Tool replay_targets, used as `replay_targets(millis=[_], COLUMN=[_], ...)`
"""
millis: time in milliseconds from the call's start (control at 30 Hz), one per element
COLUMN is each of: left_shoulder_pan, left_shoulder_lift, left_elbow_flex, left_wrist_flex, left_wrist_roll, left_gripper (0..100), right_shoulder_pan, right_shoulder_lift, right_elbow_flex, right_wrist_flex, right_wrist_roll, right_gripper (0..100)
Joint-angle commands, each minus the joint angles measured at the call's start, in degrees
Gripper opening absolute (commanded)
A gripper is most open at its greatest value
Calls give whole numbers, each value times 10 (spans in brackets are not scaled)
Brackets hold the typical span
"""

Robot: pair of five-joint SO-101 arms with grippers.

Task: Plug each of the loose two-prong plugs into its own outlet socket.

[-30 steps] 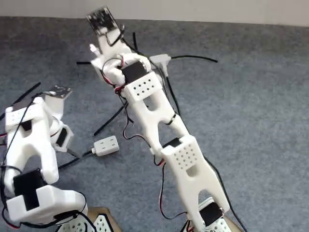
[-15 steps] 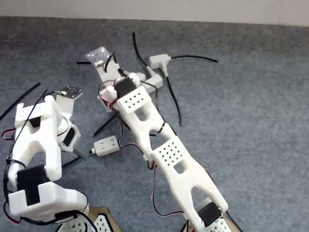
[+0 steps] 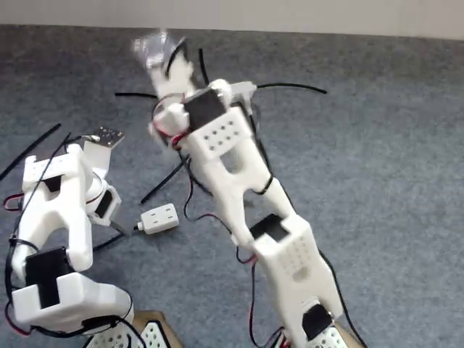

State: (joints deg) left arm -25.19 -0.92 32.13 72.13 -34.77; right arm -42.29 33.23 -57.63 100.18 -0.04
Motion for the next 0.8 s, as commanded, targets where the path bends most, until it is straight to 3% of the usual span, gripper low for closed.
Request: replay_targets(millis=[0,133,267,400,633,767], left_shoulder_pan=[6,6,-5,-22,-31,-44], left_shoulder_lift=[-2,-2,-2,-2,-3,-3], left_elbow_flex=[1,1,6,18,32,30], left_wrist_flex=[-19,-19,-25,-44,-44,-44], left_wrist_roll=[2,-7,-29,-30,-44,-50], left_gripper=[288,288,288,288,288,288], right_shoulder_pan=[-15,36,41,40,22,22], right_shoulder_lift=[-191,-371,-582,-696,-645,-623], right_elbow_flex=[316,652,962,1066,1191,1197], right_wrist_flex=[-44,-238,-418,-450,-573,-584], right_wrist_roll=[24,53,62,74,73,75], right_gripper=[7,7,6,6,6,6])
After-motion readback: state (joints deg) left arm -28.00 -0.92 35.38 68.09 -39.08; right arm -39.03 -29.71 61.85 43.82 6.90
